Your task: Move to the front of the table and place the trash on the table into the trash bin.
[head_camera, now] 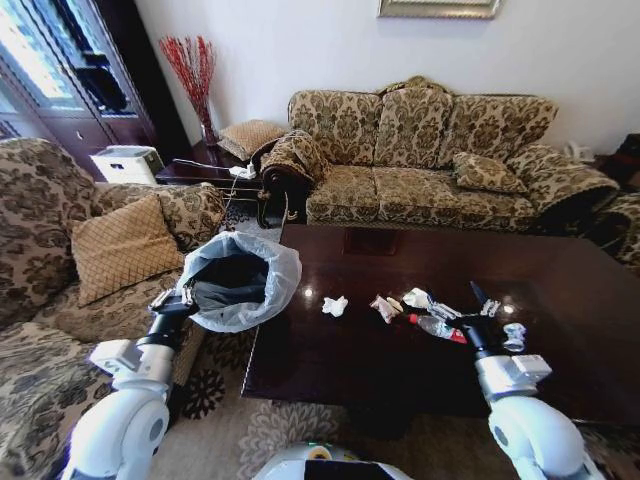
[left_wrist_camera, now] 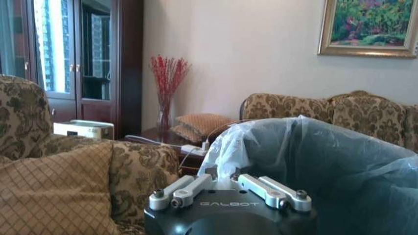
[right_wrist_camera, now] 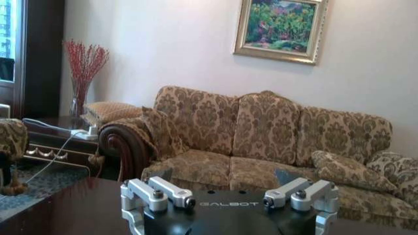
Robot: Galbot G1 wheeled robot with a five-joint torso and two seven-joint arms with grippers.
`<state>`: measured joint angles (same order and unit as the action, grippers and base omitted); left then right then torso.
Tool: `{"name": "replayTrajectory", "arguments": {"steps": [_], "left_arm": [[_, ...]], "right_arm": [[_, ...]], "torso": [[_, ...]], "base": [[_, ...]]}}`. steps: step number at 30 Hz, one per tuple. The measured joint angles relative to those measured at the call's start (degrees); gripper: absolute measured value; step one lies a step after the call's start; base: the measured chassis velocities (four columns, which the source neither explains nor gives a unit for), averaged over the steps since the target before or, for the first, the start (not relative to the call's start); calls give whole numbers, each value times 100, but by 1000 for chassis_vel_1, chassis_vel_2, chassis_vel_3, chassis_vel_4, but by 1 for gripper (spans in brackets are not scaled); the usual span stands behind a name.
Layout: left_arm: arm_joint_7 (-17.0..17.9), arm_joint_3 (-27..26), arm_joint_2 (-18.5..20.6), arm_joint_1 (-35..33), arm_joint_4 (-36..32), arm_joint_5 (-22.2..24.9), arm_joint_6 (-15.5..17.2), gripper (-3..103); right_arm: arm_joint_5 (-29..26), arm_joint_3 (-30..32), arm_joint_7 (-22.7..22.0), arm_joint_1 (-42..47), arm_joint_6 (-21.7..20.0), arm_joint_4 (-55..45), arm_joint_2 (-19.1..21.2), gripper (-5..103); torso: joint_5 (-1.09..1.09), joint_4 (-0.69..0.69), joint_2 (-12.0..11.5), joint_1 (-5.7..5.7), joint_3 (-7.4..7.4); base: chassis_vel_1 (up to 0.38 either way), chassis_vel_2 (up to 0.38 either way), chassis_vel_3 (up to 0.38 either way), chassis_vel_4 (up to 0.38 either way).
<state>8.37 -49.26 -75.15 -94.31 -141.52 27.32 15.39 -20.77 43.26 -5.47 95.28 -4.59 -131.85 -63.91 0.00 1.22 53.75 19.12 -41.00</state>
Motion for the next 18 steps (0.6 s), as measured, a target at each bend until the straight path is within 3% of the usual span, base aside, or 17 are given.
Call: {"name": "replayTrajectory", "arguments": {"steps": [13, 16, 17, 18], "left_arm": [[0, 0, 0, 0, 0, 0, 0, 4], [-467, -73, -8, -24, 213, -174, -449, 4], [-467, -73, -8, -24, 213, -174, -449, 4], [-543, -87, -9, -28, 236, -204, -519, 4]], "right_arm": [[0, 0, 0, 0, 0, 0, 0, 100], [34, -130, -66, -127, -196, -36, 38, 100], [34, -130, -66, -127, -196, -36, 38, 100], [124, -390, -177, -352, -531, -131, 102, 100]], "torso": [[0, 0, 0, 0, 0], [-3, -4, 0, 0, 0], [-3, -4, 0, 0, 0], [1, 0, 0, 0, 0]], "base": [[0, 0, 0, 0], [0, 0, 0, 0], [0, 0, 0, 0], [0, 0, 0, 0]]}}
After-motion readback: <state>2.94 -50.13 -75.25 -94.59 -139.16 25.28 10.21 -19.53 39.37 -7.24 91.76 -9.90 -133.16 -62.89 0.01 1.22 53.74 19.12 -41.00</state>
